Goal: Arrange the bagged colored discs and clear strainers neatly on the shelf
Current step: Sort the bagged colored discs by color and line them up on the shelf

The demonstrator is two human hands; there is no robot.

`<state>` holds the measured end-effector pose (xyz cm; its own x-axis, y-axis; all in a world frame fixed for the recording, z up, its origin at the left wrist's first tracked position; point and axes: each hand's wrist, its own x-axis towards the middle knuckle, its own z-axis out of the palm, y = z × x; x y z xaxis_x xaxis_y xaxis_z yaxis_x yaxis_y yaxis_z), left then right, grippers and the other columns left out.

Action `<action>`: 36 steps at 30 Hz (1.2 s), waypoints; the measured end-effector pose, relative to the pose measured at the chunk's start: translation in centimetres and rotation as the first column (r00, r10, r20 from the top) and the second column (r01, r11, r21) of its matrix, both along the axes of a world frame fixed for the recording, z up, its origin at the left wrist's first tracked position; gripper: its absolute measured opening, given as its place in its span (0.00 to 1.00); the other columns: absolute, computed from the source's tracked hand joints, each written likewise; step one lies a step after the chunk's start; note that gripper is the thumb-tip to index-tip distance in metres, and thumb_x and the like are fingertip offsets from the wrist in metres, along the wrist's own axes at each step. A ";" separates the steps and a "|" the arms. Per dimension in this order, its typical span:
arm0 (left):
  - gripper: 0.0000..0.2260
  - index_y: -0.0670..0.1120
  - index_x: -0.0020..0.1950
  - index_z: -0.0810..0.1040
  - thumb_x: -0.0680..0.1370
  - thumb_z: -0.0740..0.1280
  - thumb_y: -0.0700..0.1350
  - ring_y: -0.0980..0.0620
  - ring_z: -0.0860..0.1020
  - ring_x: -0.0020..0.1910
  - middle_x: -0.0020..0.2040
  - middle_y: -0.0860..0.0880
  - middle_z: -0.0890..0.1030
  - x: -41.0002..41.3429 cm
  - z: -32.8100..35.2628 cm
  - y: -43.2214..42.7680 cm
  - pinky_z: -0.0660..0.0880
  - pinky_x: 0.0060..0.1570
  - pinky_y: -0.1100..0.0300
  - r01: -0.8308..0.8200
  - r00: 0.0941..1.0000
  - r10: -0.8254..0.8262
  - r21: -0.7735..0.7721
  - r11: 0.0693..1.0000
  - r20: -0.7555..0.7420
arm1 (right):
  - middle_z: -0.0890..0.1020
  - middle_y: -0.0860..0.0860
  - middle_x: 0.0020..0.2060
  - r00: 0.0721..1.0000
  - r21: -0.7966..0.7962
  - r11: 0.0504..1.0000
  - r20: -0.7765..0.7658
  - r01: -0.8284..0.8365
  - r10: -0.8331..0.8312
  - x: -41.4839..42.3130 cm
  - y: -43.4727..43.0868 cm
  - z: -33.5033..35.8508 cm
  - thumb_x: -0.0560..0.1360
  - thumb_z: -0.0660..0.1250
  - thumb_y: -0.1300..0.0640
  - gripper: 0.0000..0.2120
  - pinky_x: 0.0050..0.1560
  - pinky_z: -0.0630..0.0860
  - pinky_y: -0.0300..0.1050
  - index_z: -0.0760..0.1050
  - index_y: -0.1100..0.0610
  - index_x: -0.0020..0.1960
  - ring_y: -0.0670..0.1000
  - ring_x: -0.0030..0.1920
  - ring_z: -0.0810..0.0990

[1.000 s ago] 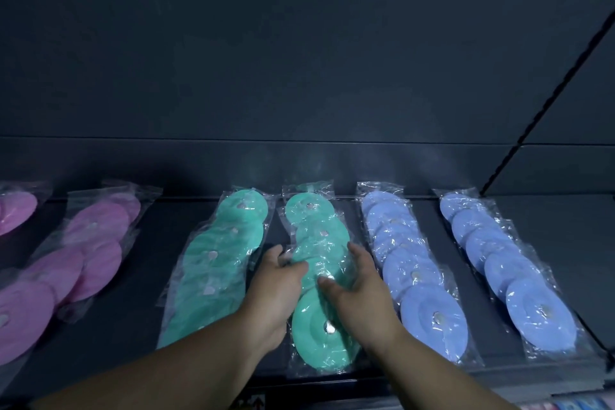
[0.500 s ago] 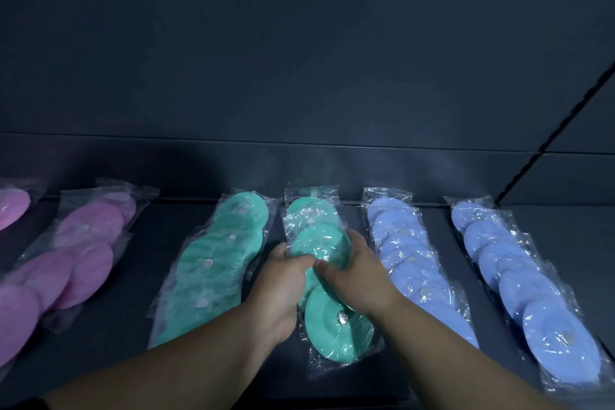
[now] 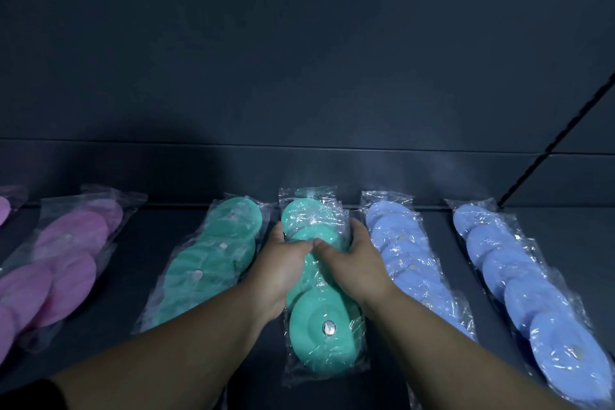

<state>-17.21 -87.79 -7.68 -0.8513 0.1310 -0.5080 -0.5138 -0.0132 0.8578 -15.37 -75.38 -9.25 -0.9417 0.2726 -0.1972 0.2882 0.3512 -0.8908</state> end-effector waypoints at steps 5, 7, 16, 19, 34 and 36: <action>0.38 0.65 0.69 0.64 0.60 0.70 0.52 0.47 0.78 0.60 0.68 0.51 0.74 -1.6 -3.7 -0.5 0.77 0.56 0.46 0.121 0.992 -0.119 -0.041 0.992 0.039 | 0.83 0.41 0.47 0.999 -0.069 0.997 0.043 -0.019 0.022 -0.6 0.0 -0.3 0.67 0.73 0.46 0.23 0.52 0.80 0.46 0.69 0.46 0.60 0.45 0.45 0.83; 0.35 0.63 0.70 0.64 0.64 0.70 0.49 0.48 0.80 0.57 0.65 0.52 0.77 -0.5 -1.9 -0.6 0.78 0.56 0.47 0.161 0.987 -0.160 -0.063 0.985 0.012 | 0.81 0.39 0.44 0.999 -0.058 0.998 0.041 -0.029 0.031 0.2 -0.1 -0.5 0.70 0.72 0.49 0.18 0.45 0.78 0.34 0.70 0.47 0.57 0.38 0.41 0.81; 0.31 0.56 0.77 0.53 0.77 0.63 0.42 0.58 0.75 0.52 0.62 0.60 0.73 1.0 -0.2 -1.3 0.71 0.50 0.62 0.162 0.981 -0.180 -0.195 0.967 -0.077 | 0.79 0.36 0.45 1.000 -0.087 0.996 -0.024 0.016 -0.018 1.8 0.0 -0.7 0.74 0.70 0.52 0.11 0.47 0.74 0.32 0.69 0.41 0.50 0.31 0.42 0.78; 0.30 0.59 0.74 0.61 0.74 0.64 0.43 0.52 0.81 0.49 0.52 0.59 0.78 1.6 -0.3 -1.5 0.78 0.52 0.51 0.130 0.981 -0.157 -0.212 0.969 -0.117 | 0.82 0.39 0.45 0.996 -0.112 0.991 -0.039 0.070 -0.075 2.5 0.0 -1.1 0.74 0.70 0.53 0.14 0.45 0.75 0.32 0.73 0.47 0.58 0.35 0.41 0.80; 0.29 0.55 0.78 0.43 0.81 0.54 0.54 0.53 0.39 0.77 0.78 0.56 0.38 1.0 -2.2 -1.6 0.43 0.75 0.55 0.312 0.706 -0.694 -0.819 0.482 -0.140 | 0.56 0.49 0.77 0.969 0.413 0.883 -0.006 -0.223 0.247 2.0 -0.2 -1.2 0.79 0.61 0.51 0.25 0.72 0.48 0.33 0.62 0.53 0.75 0.46 0.77 0.53; 0.29 0.55 0.78 0.42 0.81 0.53 0.55 0.52 0.40 0.77 0.78 0.55 0.38 0.7 -2.4 -1.5 0.44 0.76 0.53 0.322 0.694 -0.712 -0.839 0.439 -0.107 | 0.55 0.51 0.77 0.956 0.461 0.847 0.015 -0.266 0.292 1.8 -0.1 -1.5 0.81 0.58 0.51 0.24 0.73 0.47 0.35 0.60 0.54 0.76 0.48 0.77 0.52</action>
<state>-16.51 -89.33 -10.06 -0.8758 0.3858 -0.2901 0.1920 0.8298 0.5240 -13.53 -75.48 -10.74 -0.9971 0.0431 -0.0632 0.0732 0.7778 -0.6242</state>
